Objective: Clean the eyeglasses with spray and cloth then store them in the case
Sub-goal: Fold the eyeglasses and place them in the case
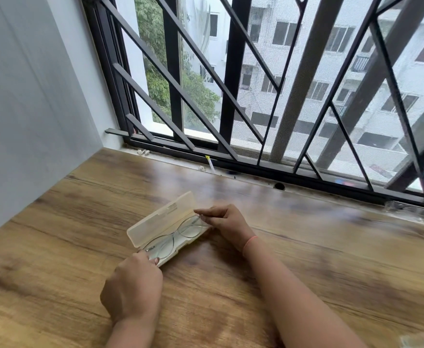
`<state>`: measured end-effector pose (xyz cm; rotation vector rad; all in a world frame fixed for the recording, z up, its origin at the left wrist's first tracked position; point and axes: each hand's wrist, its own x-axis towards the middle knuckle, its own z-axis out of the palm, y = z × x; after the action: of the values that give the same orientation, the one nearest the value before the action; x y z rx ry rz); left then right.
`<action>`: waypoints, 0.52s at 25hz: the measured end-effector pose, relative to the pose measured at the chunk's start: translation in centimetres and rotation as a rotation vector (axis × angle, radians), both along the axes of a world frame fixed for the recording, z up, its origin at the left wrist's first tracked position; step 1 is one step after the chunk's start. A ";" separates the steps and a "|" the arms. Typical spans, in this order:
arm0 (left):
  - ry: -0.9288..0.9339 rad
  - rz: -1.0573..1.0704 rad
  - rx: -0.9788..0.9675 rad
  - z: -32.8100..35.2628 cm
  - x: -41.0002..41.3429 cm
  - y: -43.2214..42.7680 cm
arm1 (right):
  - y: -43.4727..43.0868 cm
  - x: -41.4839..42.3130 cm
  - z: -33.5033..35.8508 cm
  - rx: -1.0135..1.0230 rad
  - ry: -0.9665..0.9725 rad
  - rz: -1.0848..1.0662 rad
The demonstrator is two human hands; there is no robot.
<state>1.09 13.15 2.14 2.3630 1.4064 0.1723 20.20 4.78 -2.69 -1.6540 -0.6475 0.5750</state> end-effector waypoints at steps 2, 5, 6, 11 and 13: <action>-0.011 0.008 0.006 0.0 0.0 0.1 | 0.0 -0.1 0.0 0.008 0.008 -0.008; -0.004 0.011 0.011 0.0 0.2 0.2 | 0.0 -0.1 0.2 0.024 0.034 -0.022; 0.001 0.009 0.013 0.0 0.2 0.2 | 0.0 -0.1 0.2 0.030 0.040 -0.028; -0.014 0.011 0.021 0.0 0.3 0.1 | 0.2 -0.6 0.4 0.018 0.067 -0.097; -0.009 0.011 0.020 -0.1 0.3 0.0 | 0.3 -0.6 0.5 0.044 0.110 -0.078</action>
<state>1.40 13.13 2.08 2.3682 1.4203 0.2009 19.56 5.09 -2.20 -1.5873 -0.5094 0.5869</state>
